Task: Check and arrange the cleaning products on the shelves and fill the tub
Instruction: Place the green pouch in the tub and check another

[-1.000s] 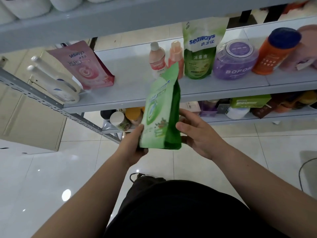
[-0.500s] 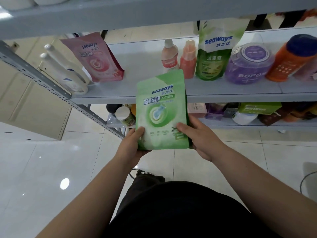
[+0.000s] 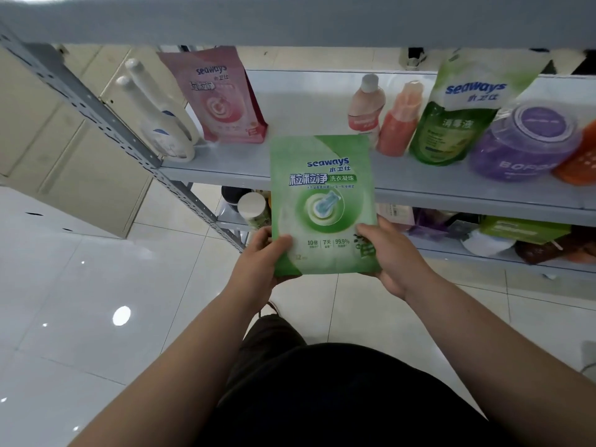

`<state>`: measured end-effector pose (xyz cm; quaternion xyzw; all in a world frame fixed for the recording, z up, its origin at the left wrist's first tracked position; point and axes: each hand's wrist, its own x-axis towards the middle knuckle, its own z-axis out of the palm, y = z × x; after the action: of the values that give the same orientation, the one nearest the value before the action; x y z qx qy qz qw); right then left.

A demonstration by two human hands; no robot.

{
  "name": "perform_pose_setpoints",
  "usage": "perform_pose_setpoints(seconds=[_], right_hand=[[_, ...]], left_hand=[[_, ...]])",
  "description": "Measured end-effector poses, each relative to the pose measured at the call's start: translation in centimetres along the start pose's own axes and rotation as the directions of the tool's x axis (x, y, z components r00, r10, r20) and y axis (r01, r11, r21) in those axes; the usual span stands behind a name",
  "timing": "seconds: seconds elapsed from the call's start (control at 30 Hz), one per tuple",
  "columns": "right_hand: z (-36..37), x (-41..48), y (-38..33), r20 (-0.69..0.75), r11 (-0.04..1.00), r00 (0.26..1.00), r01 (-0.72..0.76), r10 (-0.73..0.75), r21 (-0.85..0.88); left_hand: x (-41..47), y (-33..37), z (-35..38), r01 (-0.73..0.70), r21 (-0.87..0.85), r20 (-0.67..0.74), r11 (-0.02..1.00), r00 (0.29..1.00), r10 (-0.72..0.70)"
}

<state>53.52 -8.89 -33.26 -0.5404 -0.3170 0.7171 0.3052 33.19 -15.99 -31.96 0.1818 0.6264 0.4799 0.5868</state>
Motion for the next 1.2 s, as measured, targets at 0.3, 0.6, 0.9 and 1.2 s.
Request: perform_pose_setpoints(seconds=[0.3,0.6,0.9,1.2], right_hand=[[3.1,3.8,-1.1,-0.154,0.986,0.986,0.036,-0.062,-0.162],[7.3,7.7,-2.5,-0.289,0.914,0.940,0.054,-0.183,-0.402],[10.8,11.4,-4.1,-0.370,0.818,0.854,0.106,-0.366,-0.565],[11.2,14.5,-5.2,-0.422,0.796,0.799,0.113,-0.429,-0.595]], left_hand=[[5.0,2.2,-2.1,0.000,0.133,-0.064,0.991,0.998,0.008],[11.4,6.4,-5.2,0.011,0.336,0.055,0.942,0.998,-0.031],[16.5,9.9,-8.1,-0.120,0.469,0.162,0.875,0.986,0.048],[20.0,10.9,-6.6,-0.176,0.425,0.229,0.888,0.970,0.083]])
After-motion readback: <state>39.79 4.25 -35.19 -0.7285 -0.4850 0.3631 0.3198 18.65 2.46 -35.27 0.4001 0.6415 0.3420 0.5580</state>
